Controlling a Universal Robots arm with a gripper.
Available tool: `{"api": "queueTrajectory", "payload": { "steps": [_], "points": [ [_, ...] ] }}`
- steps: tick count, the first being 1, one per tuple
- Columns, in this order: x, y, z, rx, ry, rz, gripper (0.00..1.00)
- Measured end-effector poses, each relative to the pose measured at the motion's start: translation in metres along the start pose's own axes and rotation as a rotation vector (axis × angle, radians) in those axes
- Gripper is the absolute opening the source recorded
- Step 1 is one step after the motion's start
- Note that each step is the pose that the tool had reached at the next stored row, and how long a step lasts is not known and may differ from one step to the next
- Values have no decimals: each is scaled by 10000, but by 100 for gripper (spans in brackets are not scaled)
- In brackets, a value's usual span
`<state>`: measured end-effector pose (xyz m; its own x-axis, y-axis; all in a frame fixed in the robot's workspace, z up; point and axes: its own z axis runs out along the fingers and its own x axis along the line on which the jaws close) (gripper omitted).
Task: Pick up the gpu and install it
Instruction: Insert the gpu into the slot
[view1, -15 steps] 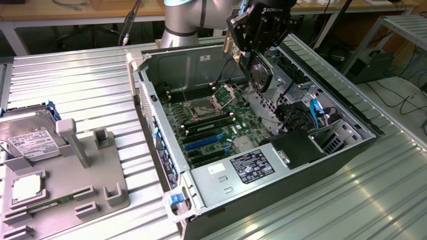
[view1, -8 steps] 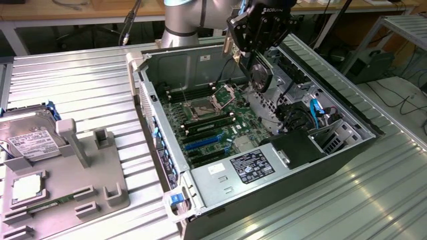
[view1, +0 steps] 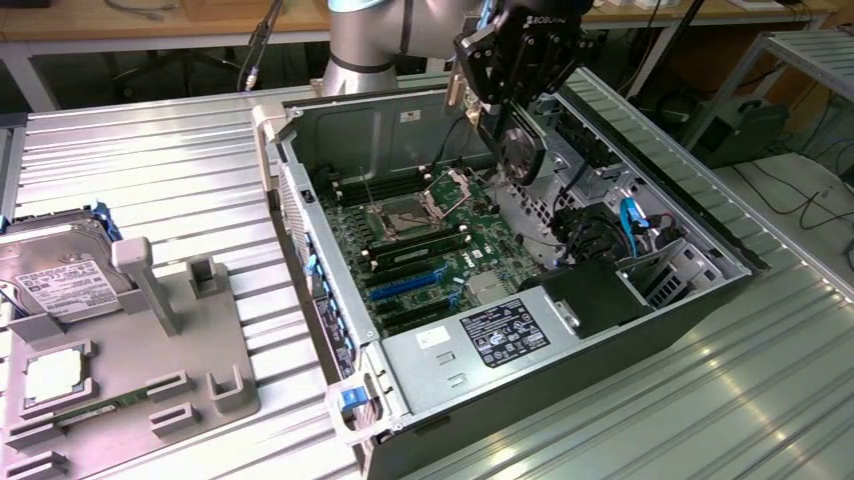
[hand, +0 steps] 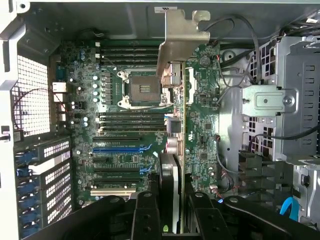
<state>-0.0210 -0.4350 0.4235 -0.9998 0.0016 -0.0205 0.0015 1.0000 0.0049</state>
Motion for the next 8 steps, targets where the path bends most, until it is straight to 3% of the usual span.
{"api": "queueTrajectory", "payload": {
  "steps": [8],
  "points": [
    [0,0,4,-30,7,-1453,28]
  ]
}}
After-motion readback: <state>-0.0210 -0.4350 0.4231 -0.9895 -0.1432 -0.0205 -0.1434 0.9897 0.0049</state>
